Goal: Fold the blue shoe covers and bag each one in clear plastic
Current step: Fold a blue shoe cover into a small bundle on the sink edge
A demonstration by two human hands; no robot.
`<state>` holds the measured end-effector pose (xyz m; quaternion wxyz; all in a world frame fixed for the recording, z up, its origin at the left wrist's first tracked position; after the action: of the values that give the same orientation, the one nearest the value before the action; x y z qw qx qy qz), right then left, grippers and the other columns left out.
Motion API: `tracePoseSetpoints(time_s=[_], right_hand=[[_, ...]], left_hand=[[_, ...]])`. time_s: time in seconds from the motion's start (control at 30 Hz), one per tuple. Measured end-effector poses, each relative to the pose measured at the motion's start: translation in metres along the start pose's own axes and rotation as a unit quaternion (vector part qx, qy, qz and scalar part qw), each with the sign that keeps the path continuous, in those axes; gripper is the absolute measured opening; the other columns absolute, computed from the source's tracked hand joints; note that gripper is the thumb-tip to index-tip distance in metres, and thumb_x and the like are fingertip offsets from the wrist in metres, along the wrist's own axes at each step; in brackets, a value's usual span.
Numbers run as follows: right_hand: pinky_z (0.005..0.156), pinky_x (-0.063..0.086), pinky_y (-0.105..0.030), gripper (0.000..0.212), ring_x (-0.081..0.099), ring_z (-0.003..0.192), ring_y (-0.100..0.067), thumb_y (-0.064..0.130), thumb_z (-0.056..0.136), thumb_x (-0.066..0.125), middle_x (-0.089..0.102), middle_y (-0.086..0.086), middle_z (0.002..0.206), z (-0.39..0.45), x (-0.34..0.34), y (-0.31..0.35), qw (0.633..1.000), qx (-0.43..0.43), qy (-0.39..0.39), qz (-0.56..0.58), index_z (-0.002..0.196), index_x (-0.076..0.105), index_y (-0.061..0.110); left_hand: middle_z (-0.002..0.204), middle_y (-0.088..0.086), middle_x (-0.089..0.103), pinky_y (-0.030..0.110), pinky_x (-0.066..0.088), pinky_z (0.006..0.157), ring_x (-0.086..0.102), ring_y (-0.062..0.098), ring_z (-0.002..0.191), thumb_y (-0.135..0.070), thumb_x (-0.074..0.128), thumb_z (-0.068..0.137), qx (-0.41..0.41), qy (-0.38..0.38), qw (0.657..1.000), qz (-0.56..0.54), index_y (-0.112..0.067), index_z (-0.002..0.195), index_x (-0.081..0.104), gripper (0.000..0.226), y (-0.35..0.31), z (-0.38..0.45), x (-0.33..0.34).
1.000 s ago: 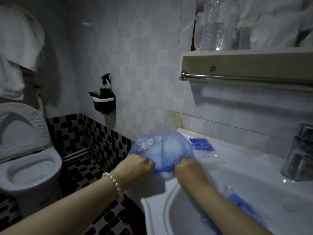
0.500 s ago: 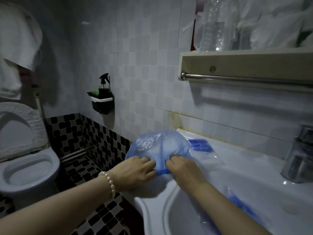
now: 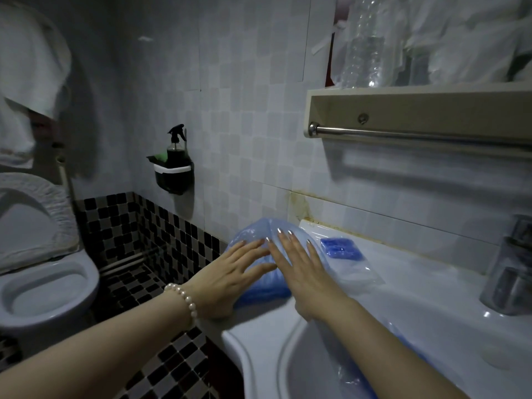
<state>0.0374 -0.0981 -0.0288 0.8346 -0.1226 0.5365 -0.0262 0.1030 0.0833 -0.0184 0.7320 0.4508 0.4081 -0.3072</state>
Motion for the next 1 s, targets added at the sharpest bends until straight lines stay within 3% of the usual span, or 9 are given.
tracePoseSetpoints(time_s=[0.1,0.17,0.4,0.7,0.87,1.0], right_hand=[[0.115,-0.012,-0.048,0.101,-0.033,0.138,-0.025,-0.002,0.084,0.049,-0.039,-0.002,0.149,0.005,-0.002,0.0,0.994,0.034,0.097,0.025,0.143,-0.028,0.025],[0.114,-0.011,-0.052,0.105,-0.035,0.137,-0.027,-0.004,0.083,0.052,-0.038,-0.002,0.149,0.009,0.003,0.0,0.989,0.056,0.133,0.036,0.143,-0.028,0.029],[0.111,-0.01,-0.059,0.108,-0.032,0.138,-0.027,-0.011,0.081,0.05,-0.037,0.001,0.15,0.016,0.004,-0.001,0.959,0.065,0.272,0.037,0.144,-0.023,0.036],[0.115,0.001,-0.051,0.1,-0.018,0.144,-0.023,-0.005,0.086,0.051,-0.025,0.004,0.155,0.024,-0.003,-0.012,0.923,0.032,0.375,0.08,0.147,-0.017,0.035],[0.116,-0.001,-0.044,0.099,-0.017,0.144,-0.018,-0.009,0.085,0.049,-0.022,0.006,0.156,0.021,-0.007,-0.014,0.921,0.036,0.372,0.106,0.148,-0.013,0.036],[0.117,0.006,-0.035,0.091,-0.006,0.146,-0.018,-0.011,0.085,0.046,-0.011,0.008,0.158,0.011,-0.015,-0.007,0.93,0.065,0.319,0.174,0.15,0.001,0.034]], left_hand=[[0.158,-0.001,-0.013,0.036,-0.012,0.116,-0.02,0.017,0.142,-0.015,0.056,0.081,-0.021,0.07,0.996,-0.056,-0.028,0.15,-0.006,0.094,0.004,0.001,0.002],[0.155,-0.007,-0.02,0.03,-0.019,0.112,-0.025,0.012,0.14,-0.023,0.053,0.089,-0.03,0.128,0.989,-0.069,-0.029,0.148,-0.012,0.088,0.006,0.004,0.002],[0.159,-0.005,-0.006,0.031,-0.007,0.116,-0.007,0.016,0.146,-0.018,0.047,0.095,-0.029,0.24,0.959,-0.147,-0.026,0.151,0.0,0.074,0.006,0.012,0.005],[0.156,-0.01,-0.018,0.024,0.011,0.111,-0.004,0.016,0.146,0.012,0.035,0.088,-0.09,0.334,0.89,-0.296,-0.033,0.149,-0.007,0.088,0.01,0.019,-0.002],[0.157,-0.008,-0.018,0.021,0.009,0.109,-0.006,0.016,0.145,0.009,0.037,0.09,-0.077,0.338,0.901,-0.26,-0.029,0.15,-0.009,0.085,0.006,0.022,-0.006],[0.16,-0.003,-0.003,0.04,0.01,0.118,0.001,0.02,0.147,-0.008,0.05,0.091,-0.05,0.29,0.94,-0.171,-0.019,0.152,0.004,0.077,0.0,0.02,-0.007]])
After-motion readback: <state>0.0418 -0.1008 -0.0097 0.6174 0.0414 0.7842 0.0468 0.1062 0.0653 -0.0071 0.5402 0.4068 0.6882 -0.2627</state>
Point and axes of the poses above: each hand's wrist, its own z-axis towards the middle knuckle, its own x-axis out of the palm, y = z × x, the point moved 1 cm from there along z, towards the middle knuckle
